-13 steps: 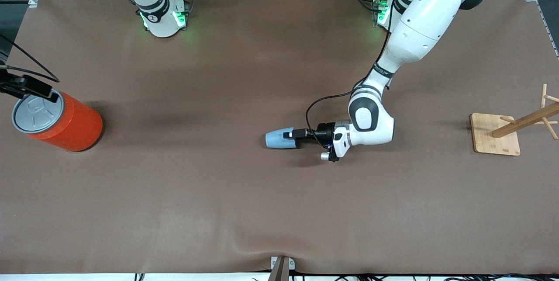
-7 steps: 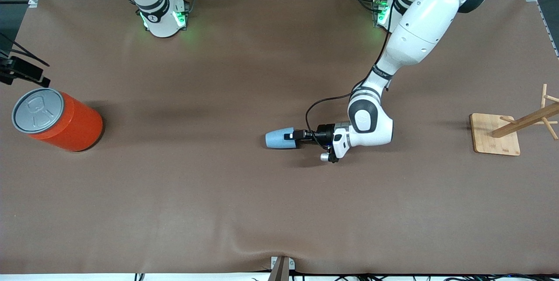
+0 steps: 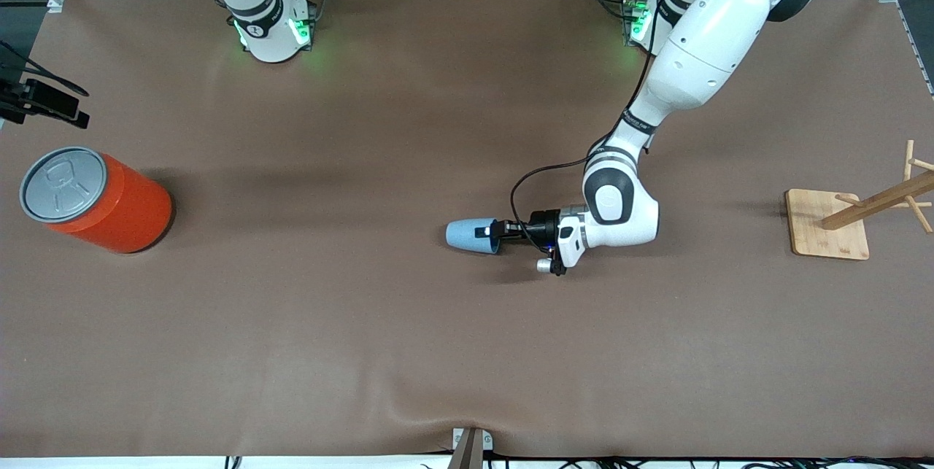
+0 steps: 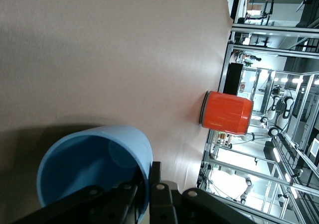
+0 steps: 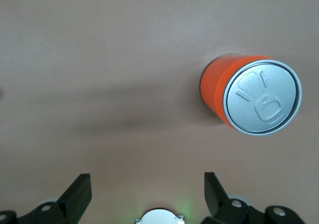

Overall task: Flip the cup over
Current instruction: 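Lift the cup with the left gripper and turn it rim up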

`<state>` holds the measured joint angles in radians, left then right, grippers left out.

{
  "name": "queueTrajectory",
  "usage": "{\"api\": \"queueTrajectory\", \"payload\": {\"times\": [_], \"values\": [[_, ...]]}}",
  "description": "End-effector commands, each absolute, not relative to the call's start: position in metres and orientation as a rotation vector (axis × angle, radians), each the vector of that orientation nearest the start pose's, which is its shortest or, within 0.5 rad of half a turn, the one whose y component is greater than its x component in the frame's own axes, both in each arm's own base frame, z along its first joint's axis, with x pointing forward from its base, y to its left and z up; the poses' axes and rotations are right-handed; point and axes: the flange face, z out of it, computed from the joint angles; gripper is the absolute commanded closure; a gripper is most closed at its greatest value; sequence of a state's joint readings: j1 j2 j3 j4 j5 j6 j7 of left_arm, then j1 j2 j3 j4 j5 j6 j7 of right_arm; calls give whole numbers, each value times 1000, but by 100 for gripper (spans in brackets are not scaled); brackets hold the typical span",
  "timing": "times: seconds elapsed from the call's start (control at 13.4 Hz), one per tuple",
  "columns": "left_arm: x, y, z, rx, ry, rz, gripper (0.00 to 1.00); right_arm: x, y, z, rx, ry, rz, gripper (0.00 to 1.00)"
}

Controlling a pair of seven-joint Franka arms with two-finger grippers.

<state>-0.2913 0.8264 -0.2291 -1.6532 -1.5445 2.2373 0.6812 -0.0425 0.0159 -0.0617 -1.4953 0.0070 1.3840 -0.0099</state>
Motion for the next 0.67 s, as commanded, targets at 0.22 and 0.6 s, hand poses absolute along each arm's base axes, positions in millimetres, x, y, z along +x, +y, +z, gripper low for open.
{"api": "queueTrajectory", "payload": {"times": [0.22,0.6], "values": [[606,-343,264,1894,211,-158,100,537,-51,642,-3059,149,149,0],[624,-312,357,2158,179,-158,100,546,-52,638,-3031,134,117,0]]}}
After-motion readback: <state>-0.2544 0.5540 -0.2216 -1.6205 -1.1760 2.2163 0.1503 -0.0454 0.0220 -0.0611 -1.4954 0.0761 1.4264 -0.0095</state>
